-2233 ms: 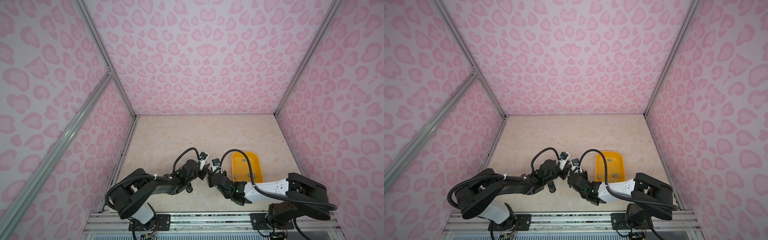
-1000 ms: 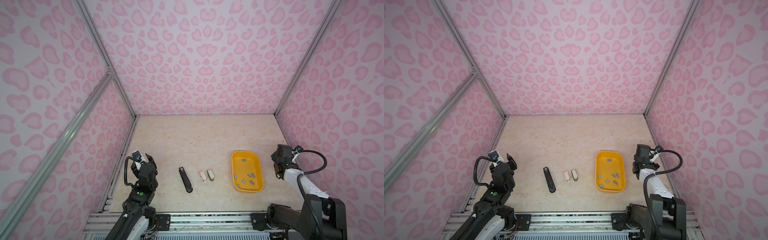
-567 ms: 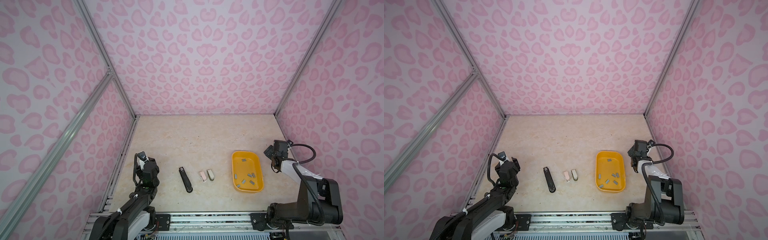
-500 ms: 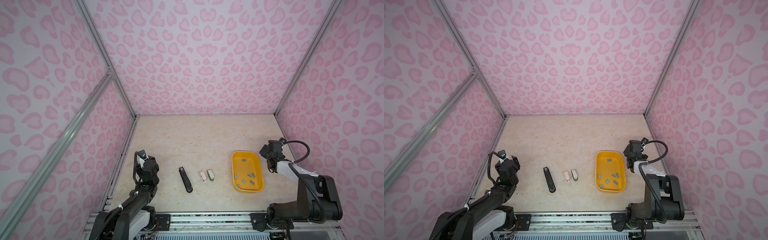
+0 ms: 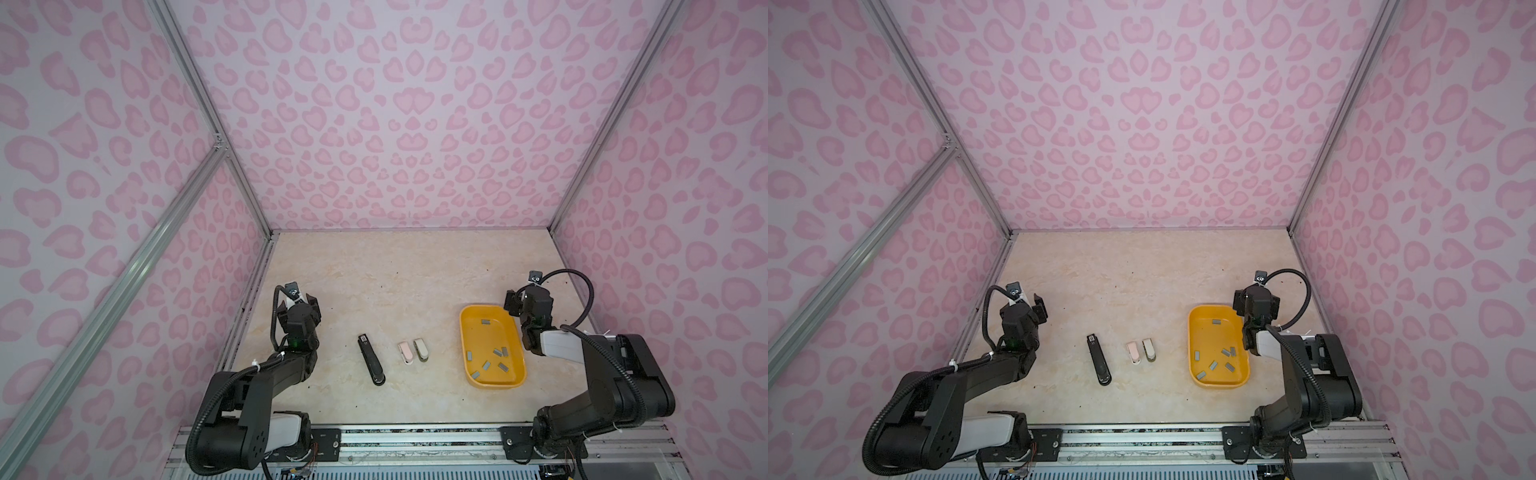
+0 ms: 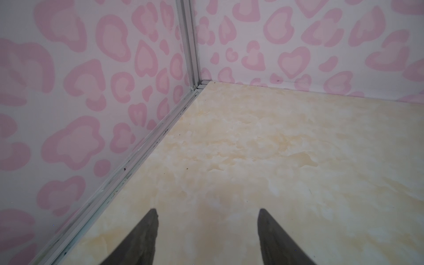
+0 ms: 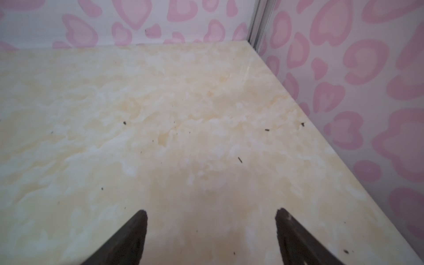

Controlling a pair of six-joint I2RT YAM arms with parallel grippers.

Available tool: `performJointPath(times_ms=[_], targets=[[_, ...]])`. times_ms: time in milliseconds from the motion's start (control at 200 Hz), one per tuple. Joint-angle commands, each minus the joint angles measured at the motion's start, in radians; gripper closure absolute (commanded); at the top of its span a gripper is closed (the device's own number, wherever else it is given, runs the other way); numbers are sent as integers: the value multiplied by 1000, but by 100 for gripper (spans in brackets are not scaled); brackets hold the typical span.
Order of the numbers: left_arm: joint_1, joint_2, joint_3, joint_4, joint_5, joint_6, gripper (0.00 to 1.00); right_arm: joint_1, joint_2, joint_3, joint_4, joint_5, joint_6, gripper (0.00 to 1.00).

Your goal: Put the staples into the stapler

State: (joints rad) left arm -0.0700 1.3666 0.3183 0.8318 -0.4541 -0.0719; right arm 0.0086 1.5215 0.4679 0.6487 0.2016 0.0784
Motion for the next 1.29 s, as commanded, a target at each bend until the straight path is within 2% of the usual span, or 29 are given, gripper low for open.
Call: performJointPath(times_ms=[0, 75, 155, 195, 205, 230, 240, 335, 415, 1110, 1170, 1230, 1290], targets=[[41, 77, 54, 45, 124, -25, 30, -8, 0, -38, 158, -84, -23, 13], [45, 63, 17, 98, 145, -26, 29, -6, -11, -44, 143, -113, -44, 11], [45, 111, -8, 193, 170, -10, 30, 0, 17, -108, 291, -109, -57, 7], [45, 97, -12, 171, 175, -13, 30, 4, 43, -133, 374, -107, -61, 5], [45, 99, -13, 178, 172, -11, 26, 5, 45, -137, 387, -107, -61, 4], [44, 108, -14, 195, 168, -8, 5, 5, 46, -140, 392, -106, -61, 4], [43, 108, -13, 192, 168, -7, 1, 5, 43, -139, 384, -105, -61, 3], [44, 102, -11, 181, 169, -8, 2, 5, 11, -111, 276, -105, -60, 2], [43, 103, -9, 179, 170, -9, 2, 5, 23, -124, 324, -105, -62, 2], [45, 98, -12, 182, 178, -8, 2, 11, 15, -116, 295, -102, -67, 2], [44, 98, -14, 184, 178, -7, 2, 33, 8, -143, 335, -110, -96, 2], [45, 100, -14, 184, 178, -7, 2, 68, 3, -208, 451, -35, -114, 2], [45, 100, -13, 184, 178, -8, 2, 72, 4, -255, 545, -13, -113, 2]])
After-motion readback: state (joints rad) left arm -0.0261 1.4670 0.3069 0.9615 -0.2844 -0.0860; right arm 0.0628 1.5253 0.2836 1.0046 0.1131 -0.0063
